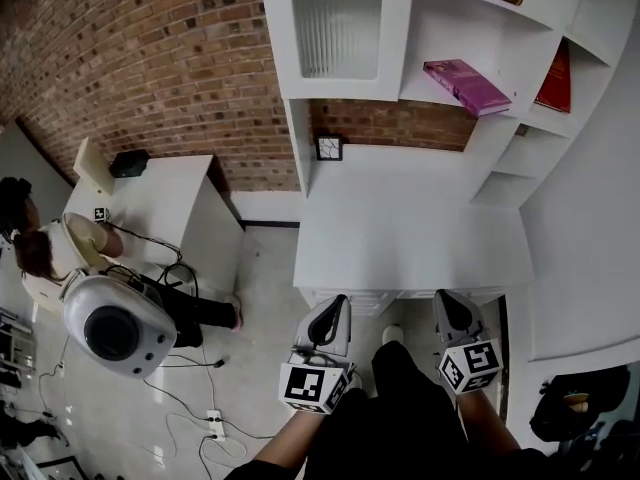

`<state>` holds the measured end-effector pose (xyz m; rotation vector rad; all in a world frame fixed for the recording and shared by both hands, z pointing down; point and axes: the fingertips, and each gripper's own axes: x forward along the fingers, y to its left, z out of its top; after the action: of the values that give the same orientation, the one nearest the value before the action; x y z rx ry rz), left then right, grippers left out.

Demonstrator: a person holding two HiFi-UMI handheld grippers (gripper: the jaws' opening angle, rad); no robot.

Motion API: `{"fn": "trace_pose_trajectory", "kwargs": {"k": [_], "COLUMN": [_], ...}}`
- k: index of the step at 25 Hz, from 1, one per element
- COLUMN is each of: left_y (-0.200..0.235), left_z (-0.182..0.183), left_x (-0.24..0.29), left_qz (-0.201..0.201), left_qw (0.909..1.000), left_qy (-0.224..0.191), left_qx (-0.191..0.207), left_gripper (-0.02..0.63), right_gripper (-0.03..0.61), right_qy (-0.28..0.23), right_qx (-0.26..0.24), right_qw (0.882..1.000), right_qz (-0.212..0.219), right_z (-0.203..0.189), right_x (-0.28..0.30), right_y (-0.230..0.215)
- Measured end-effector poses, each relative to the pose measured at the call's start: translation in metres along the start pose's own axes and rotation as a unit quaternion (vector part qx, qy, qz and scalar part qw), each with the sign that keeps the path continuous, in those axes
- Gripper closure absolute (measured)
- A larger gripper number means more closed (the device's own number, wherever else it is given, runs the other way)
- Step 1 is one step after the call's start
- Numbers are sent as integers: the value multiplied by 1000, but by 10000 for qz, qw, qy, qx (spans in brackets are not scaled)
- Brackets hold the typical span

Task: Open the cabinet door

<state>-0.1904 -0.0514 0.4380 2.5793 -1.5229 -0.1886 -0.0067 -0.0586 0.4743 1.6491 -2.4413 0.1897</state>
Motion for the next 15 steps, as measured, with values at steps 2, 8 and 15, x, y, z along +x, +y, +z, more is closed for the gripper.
{"fn": "trace_pose_trajectory", "kwargs": {"k": [2,8,15], "left_y": [1,-2,1], "left_z": [1,1,1], "left_x": [11,54,115], "left_qz": [-45,-70,-97], "left_qw": [10000,10000,9997], "left_qy": [7,-3,43], "left_qx": [39,57,205], "left_gripper": [594,594,594], "right_gripper": [577,577,577], "right_qy": [5,-133,-296], "right_qx": [42,58,193], "right_qw": [10000,9998,9993], "right_qz": [-70,-119,-152], "right_z": [-1,5,19], "right_x": [6,29,67], "right_y": [-9,-44,-88]}}
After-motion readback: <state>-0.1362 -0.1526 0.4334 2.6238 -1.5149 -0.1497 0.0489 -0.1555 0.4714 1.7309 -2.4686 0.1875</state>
